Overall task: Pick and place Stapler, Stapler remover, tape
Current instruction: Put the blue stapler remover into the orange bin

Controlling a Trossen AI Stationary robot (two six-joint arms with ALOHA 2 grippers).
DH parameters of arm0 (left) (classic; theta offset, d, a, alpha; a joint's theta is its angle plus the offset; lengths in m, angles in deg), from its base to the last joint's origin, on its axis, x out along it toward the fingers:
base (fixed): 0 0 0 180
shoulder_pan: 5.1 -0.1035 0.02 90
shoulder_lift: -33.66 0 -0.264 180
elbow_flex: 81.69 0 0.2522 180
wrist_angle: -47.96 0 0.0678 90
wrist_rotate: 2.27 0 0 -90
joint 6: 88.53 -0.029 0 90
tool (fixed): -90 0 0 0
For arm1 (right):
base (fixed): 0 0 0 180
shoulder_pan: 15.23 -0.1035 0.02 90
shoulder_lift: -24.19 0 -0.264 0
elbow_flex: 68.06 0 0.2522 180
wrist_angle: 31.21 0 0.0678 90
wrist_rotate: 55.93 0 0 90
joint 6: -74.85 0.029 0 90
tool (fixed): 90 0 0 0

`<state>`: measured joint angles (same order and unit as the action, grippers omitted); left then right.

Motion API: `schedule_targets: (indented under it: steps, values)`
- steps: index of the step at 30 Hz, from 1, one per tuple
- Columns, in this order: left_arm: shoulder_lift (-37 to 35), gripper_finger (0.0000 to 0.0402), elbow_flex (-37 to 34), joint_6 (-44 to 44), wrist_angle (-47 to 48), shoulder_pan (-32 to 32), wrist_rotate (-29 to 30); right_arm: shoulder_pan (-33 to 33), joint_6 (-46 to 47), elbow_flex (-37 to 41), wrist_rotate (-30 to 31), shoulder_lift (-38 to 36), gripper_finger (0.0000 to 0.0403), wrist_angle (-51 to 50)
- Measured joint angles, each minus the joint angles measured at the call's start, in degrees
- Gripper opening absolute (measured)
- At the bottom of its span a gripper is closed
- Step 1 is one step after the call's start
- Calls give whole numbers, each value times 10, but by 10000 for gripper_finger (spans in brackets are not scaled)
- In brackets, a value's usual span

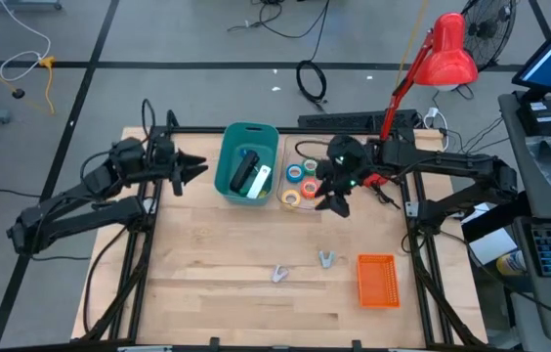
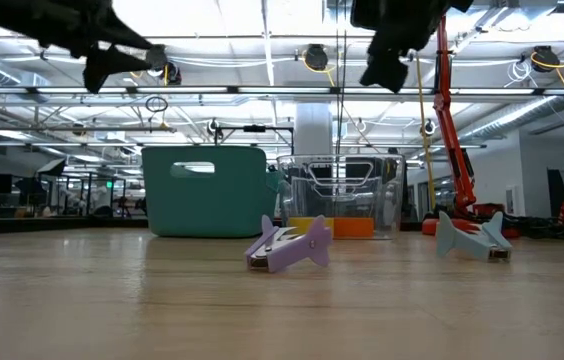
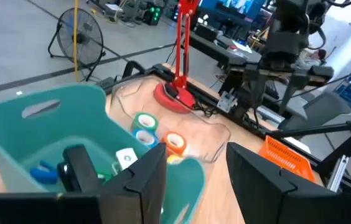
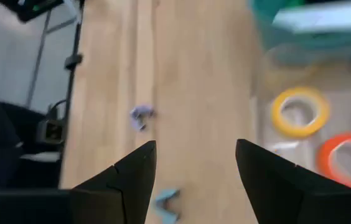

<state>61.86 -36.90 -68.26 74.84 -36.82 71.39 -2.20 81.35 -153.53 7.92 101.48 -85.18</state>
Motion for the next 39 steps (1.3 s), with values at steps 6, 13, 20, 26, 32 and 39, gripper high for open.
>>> schedule_targets:
  steps: [6, 13, 20, 26, 32, 39]
  values:
    - [-69, 168, -59, 13, -11, 0, 0, -57, 11, 0, -8, 1, 212, -63]
    - [-142, 168, -104, 15, -15, 0, -23, -131, 19, 0, -7, 39, 212, -68]
    - [-211, 168, -133, 10, 14, 0, -57, -180, 30, 0, -5, 93, 212, -69]
    - [-254, 168, -157, 15, 35, 0, -59, -203, 33, 0, 45, 119, 212, -84]
    - [-265, 168, -163, 14, 35, 0, -62, -222, 32, 42, 96, 127, 212, -75]
    - [-265, 168, -163, 24, 34, 0, -63, -246, 33, 116, 114, 127, 212, 3]
